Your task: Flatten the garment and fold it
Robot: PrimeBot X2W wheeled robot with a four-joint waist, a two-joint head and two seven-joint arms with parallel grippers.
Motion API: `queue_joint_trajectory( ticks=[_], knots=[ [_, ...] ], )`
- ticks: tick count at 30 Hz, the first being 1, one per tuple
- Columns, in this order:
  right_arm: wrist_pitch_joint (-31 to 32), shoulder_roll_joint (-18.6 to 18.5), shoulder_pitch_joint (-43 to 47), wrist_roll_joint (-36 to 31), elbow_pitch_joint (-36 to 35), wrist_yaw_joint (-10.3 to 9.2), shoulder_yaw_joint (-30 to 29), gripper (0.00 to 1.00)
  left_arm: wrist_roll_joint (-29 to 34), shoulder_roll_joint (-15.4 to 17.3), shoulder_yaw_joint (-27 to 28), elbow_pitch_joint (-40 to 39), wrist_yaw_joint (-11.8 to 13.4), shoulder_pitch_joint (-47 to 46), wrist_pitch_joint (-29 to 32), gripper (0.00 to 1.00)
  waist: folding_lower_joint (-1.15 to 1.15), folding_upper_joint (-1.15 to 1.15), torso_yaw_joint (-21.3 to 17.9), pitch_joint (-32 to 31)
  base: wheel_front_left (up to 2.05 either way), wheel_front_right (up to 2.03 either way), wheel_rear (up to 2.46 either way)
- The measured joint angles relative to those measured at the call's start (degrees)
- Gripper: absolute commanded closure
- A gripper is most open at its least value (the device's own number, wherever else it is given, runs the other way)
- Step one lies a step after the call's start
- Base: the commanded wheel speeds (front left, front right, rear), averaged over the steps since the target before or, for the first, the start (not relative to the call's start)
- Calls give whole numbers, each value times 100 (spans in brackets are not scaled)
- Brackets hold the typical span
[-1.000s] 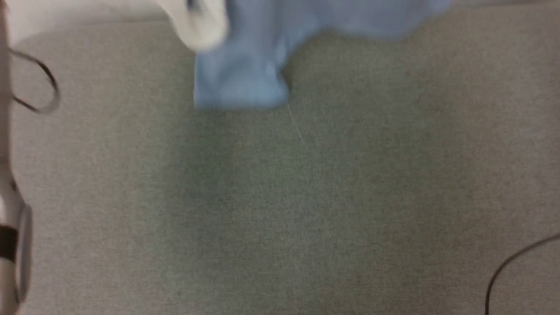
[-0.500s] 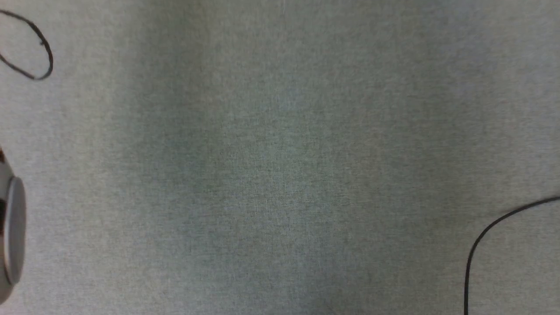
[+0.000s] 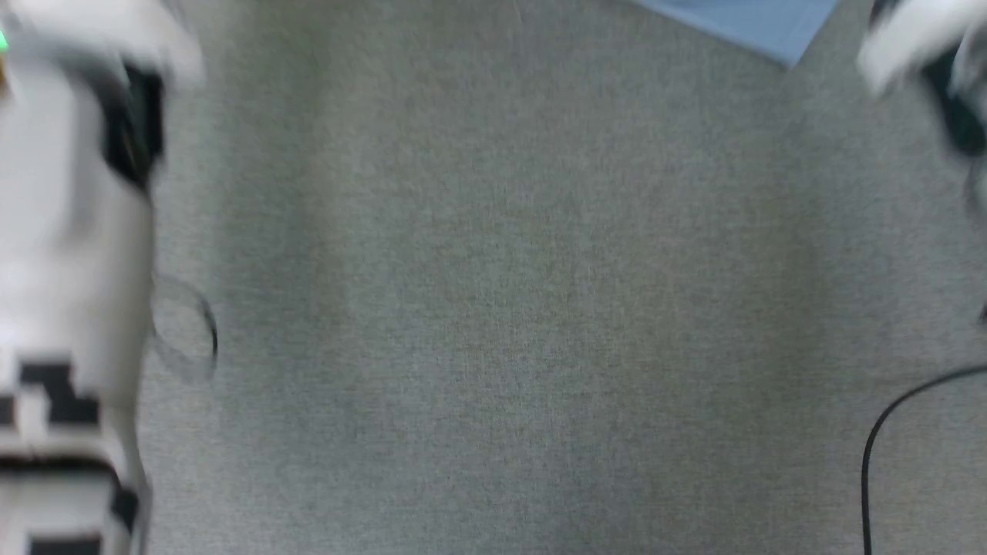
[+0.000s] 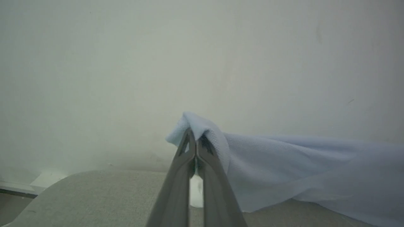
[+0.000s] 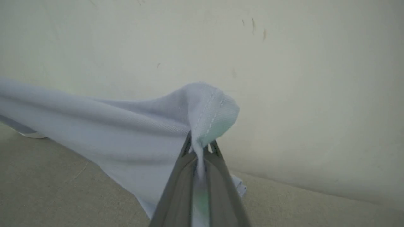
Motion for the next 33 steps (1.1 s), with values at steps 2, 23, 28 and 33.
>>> queue_joint_trajectory(
  ticks=[2, 23, 28, 33],
  knots=[
    [-16, -57, 556, 103, -245, 1, 26, 100, -45, 24, 26, -209, 0, 633, -8, 100, 0, 0, 14, -187, 0, 0, 0],
    [883, -199, 6045, -602, -3461, 47, -2009, 100, -469, 453, 579, -5486, 1696, 7363, 1447, 100, -1, 0, -21, -2139, 0, 0, 0],
    [1508, 500, 7372, -1125, -4503, 46, -3058, 100, -504, 413, 555, -6006, 1976, 8138, 1728, 100, -1, 0, 49, -2365, 0, 0, 0],
    [2127, 1088, 8128, -1444, -5417, 44, -3648, 100, -544, 386, 570, -6290, 2075, 8427, 1824, 100, 0, 0, 159, -2354, 0, 0, 0]
  ],
)
